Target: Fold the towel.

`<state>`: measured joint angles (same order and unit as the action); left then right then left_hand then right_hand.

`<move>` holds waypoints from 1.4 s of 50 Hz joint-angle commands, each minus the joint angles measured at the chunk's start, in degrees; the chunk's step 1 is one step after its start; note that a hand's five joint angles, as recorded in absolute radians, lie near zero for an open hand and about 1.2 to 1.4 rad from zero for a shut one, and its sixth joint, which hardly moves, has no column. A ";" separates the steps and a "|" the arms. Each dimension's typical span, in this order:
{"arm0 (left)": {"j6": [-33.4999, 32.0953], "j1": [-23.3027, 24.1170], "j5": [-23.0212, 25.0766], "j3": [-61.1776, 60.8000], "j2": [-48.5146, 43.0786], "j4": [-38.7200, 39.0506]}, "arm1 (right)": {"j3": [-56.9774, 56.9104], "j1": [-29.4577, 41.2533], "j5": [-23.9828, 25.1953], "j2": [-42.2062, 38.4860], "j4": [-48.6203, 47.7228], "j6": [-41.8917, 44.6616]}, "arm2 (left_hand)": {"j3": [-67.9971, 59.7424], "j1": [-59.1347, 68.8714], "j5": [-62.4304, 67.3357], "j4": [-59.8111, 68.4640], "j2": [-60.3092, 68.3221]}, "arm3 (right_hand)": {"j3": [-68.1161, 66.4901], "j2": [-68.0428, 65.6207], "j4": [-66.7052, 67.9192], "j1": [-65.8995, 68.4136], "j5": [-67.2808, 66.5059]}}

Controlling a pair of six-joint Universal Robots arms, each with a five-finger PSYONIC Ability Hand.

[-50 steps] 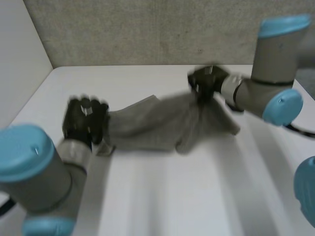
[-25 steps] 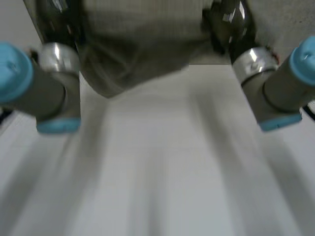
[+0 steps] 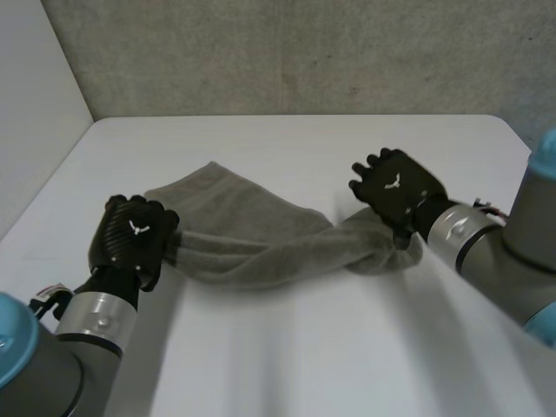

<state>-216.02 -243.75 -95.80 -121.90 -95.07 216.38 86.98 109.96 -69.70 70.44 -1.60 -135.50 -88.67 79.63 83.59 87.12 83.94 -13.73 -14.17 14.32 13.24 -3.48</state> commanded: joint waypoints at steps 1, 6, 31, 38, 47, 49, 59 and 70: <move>0.16 0.47 -0.17 -1.49 4.45 -0.16 | -11.13 -0.18 0.70 0.04 12.59 -13.38 | 8.67 0.37 -13.59 -7.12 -3.94 | 3.73 4.17 -4.32 -3.24 3.48; -0.01 1.08 0.00 -3.25 5.59 -0.16 | -25.50 -0.09 0.88 -8.36 22.59 -22.95 | 8.67 0.37 -13.59 -7.12 -3.94 | 3.73 4.17 -4.32 -3.24 3.48; 0.16 0.38 0.00 -5.10 4.72 0.71 | -44.61 4.21 -2.99 -30.28 39.13 -24.72 | 8.67 0.37 -13.59 -7.12 -3.94 | 3.73 4.17 -4.32 -3.24 3.48; 0.16 0.38 0.00 -4.83 3.05 0.89 | -39.35 3.51 -3.52 -27.38 39.31 -18.85 | 8.67 0.37 -13.59 -7.12 -3.94 | -18.73 -18.30 18.15 19.22 -18.99; -0.36 0.12 -0.08 0.24 0.42 0.89 | -40.48 3.42 -3.61 -26.50 38.16 -15.14 | 8.67 0.37 -13.59 -7.12 -3.94 | -66.27 -65.83 65.68 66.76 -66.52; -0.45 0.12 -0.08 2.99 0.15 0.89 | -45.99 3.95 -4.13 -24.93 35.72 -15.41 | 8.67 0.37 -13.59 -7.12 -3.94 | -66.27 -65.83 65.68 66.76 -66.52; -0.28 -0.67 -0.79 27.95 -1.35 0.54 | -50.96 5.18 -5.09 -14.84 5.30 -24.16 | 8.67 0.37 -13.59 -7.12 -3.94 | -66.27 -65.83 65.68 66.76 -66.52; 0.25 -1.99 -11.42 61.43 -13.65 -0.25 | -33.72 4.13 -7.66 -2.32 -22.33 -31.32 | 8.67 0.37 -13.59 -7.12 -3.94 | -66.27 -65.83 65.68 66.76 -66.52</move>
<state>-215.91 -245.25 -102.36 -71.45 -103.75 216.81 47.63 114.40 -78.55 66.03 -21.97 -165.98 -88.75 79.63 83.60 87.12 83.94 -76.07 -75.57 76.26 69.18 -63.86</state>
